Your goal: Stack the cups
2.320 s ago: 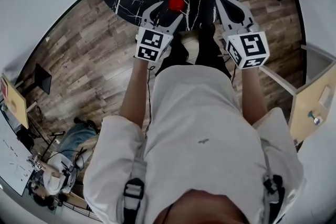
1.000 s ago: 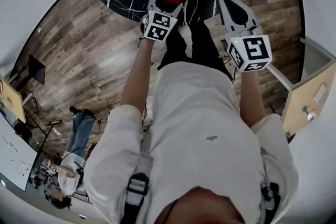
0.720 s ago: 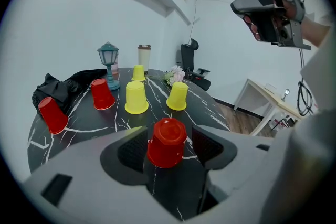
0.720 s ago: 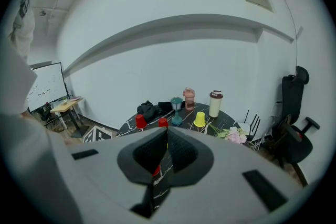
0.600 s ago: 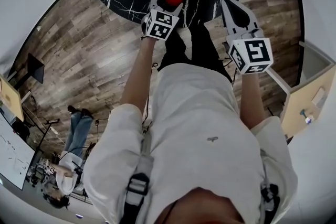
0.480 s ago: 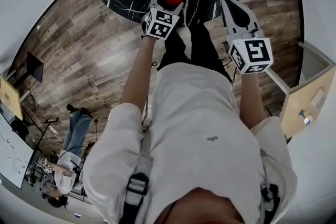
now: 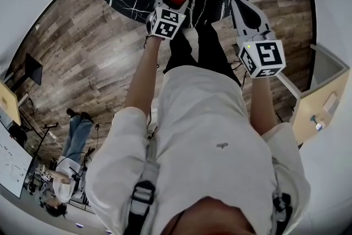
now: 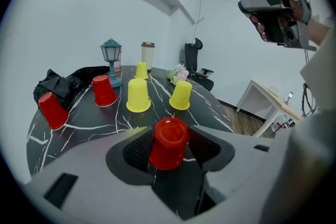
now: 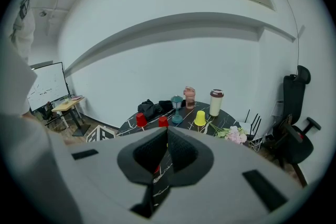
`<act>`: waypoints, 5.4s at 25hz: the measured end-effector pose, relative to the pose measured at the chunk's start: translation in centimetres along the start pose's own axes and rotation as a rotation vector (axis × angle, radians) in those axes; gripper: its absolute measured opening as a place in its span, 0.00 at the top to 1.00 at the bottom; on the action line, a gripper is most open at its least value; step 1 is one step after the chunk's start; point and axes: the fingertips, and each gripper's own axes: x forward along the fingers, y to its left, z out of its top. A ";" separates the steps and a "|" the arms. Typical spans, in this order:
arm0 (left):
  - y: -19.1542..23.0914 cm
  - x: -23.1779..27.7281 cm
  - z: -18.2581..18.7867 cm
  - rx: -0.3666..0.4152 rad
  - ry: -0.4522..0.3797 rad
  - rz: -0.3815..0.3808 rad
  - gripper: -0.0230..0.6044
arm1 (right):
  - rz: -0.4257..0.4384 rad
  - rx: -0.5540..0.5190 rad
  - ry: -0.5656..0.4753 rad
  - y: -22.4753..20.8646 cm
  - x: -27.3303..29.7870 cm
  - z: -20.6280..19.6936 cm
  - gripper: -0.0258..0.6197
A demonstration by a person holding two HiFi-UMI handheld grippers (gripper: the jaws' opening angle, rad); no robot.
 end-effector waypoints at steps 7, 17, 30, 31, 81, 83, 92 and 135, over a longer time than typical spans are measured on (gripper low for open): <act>-0.1 -0.1 0.1 -0.001 -0.009 -0.006 0.62 | -0.001 0.000 0.003 -0.1 -0.1 -0.1 0.95; 1.6 -0.7 0.5 0.009 -0.015 0.009 0.63 | 0.004 0.020 0.011 0.0 0.2 -0.1 0.95; 6.0 -0.9 1.7 0.003 -0.055 0.068 0.63 | 0.012 0.006 0.028 0.9 0.9 -0.1 0.95; 6.2 -0.8 1.9 0.003 -0.059 0.072 0.63 | 0.011 0.005 0.030 0.9 0.9 -0.1 0.95; 6.9 -2.7 8.4 -0.086 -0.145 0.218 0.62 | 0.200 -0.064 0.077 -6.8 6.5 0.6 0.92; 6.7 -2.8 9.0 -0.099 -0.148 0.230 0.62 | 0.229 -0.082 0.106 -7.2 7.1 0.1 0.90; 5.6 -2.7 11.6 -0.140 -0.170 0.305 0.62 | 0.352 -0.208 0.197 -8.7 9.8 -2.1 0.85; 2.1 -4.3 8.9 -0.292 -0.159 0.395 0.62 | 0.573 -0.667 0.450 -6.5 15.9 -13.5 0.57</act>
